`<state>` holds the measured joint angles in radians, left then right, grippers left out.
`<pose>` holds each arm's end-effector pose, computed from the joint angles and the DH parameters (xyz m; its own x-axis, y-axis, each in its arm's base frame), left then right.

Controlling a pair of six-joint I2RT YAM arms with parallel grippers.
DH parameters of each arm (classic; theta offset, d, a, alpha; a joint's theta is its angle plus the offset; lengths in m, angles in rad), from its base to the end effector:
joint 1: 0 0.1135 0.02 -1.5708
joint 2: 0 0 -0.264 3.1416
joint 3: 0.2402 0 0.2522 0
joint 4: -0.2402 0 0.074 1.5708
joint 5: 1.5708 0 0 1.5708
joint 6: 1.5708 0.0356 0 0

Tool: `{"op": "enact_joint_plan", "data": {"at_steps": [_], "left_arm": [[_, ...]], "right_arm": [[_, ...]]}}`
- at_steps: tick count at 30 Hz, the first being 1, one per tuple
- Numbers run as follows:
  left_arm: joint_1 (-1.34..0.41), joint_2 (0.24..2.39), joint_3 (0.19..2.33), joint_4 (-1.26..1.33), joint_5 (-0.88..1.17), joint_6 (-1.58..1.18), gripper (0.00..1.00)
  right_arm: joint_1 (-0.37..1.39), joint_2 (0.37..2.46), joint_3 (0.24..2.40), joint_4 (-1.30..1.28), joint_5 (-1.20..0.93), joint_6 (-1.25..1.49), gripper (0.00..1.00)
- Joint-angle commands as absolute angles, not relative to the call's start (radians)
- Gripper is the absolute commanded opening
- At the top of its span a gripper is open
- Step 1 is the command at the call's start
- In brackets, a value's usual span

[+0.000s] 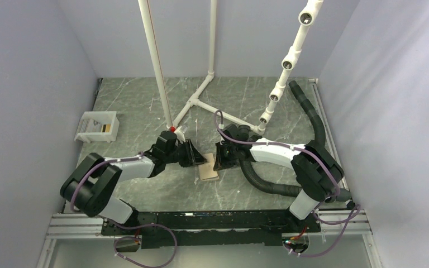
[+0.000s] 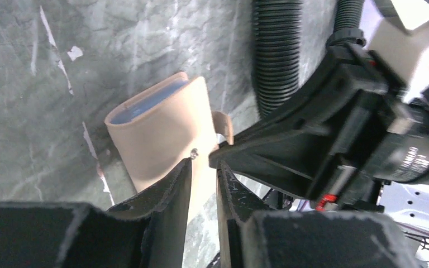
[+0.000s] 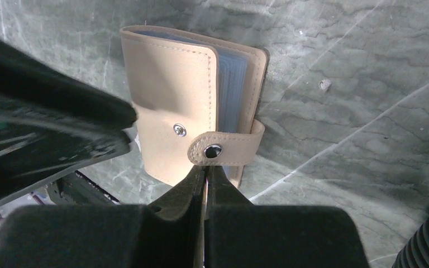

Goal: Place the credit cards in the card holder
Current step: Close the card holder at the center of the board.

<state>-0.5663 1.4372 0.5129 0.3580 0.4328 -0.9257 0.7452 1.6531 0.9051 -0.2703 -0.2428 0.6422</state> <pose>0.2198 -0.1575 0.1587 -0.9001 -0.2873 -0.3276 0.1107 0.5764 -0.8096 0.2287 0.2226 0.1616 -0.9508 -0.0862 -0.2977 -0.2266 0.8485 0.4782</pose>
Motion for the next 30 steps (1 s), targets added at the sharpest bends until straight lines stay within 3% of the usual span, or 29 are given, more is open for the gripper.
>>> {"op": "enact_joint_plan", "data": {"at_steps": [1, 9, 21, 30], "left_arm": [[-0.568, 1.518, 0.542, 0.523, 0.485, -0.907, 0.29], [-0.561, 1.596, 0.533, 0.694, 0.528, -0.921, 0.32], [-0.533, 1.784, 0.489, 0.916, 0.604, -0.912, 0.0], [-0.531, 1.997, 0.377, 1.176, 0.607, -0.933, 0.0]], "right_arm": [[0.741, 1.724, 0.817, -0.334, -0.049, 0.619, 0.0], [0.741, 1.727, 0.758, -0.279, -0.073, 0.615, 0.0], [0.741, 1.686, 0.797, -0.283, -0.088, 0.555, 0.0], [0.746, 1.671, 0.866, -0.347, -0.059, 0.518, 0.0]]}}
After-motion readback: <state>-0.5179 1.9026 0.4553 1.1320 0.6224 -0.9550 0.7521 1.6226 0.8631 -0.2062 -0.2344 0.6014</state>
